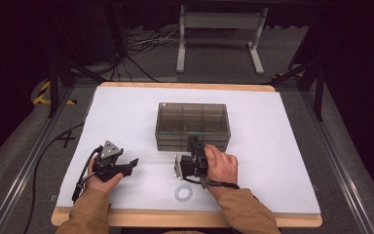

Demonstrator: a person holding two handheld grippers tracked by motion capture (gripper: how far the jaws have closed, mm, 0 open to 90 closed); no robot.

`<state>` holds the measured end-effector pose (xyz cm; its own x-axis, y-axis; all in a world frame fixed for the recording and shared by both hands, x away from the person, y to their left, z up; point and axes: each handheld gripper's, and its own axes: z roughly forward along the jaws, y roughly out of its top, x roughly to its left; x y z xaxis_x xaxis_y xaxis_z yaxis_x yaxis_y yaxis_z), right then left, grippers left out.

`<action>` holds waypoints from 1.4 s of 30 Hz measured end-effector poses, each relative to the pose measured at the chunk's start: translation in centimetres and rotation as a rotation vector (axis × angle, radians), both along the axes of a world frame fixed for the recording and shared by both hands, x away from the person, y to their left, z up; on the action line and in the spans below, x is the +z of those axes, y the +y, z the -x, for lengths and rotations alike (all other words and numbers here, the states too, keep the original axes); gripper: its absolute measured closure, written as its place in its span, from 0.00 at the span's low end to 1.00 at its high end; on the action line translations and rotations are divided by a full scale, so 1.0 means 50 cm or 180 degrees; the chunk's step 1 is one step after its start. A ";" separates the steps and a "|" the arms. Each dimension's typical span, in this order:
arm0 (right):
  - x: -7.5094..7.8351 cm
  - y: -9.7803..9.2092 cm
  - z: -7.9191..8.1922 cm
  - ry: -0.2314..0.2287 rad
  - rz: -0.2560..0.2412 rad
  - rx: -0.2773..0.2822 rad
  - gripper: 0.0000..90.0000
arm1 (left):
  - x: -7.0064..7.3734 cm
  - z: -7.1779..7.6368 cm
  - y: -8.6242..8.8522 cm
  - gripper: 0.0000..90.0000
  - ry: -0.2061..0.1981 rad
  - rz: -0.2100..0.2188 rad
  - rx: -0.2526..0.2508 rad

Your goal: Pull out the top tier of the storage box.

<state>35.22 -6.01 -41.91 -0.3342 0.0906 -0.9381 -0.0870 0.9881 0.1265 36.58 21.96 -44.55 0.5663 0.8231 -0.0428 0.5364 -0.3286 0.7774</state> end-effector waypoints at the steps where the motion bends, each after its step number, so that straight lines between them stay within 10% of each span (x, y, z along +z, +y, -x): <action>1: -0.001 0.001 0.001 -0.0001 -0.0002 -0.0011 0.79 | 0.000 0.000 0.000 0.33 -0.0003 -0.0009 -0.0003; 42: -0.014 0.029 0.003 -0.0238 0.0234 -0.0173 0.89 | -0.001 0.000 0.000 0.33 0.0013 0.0012 -0.0018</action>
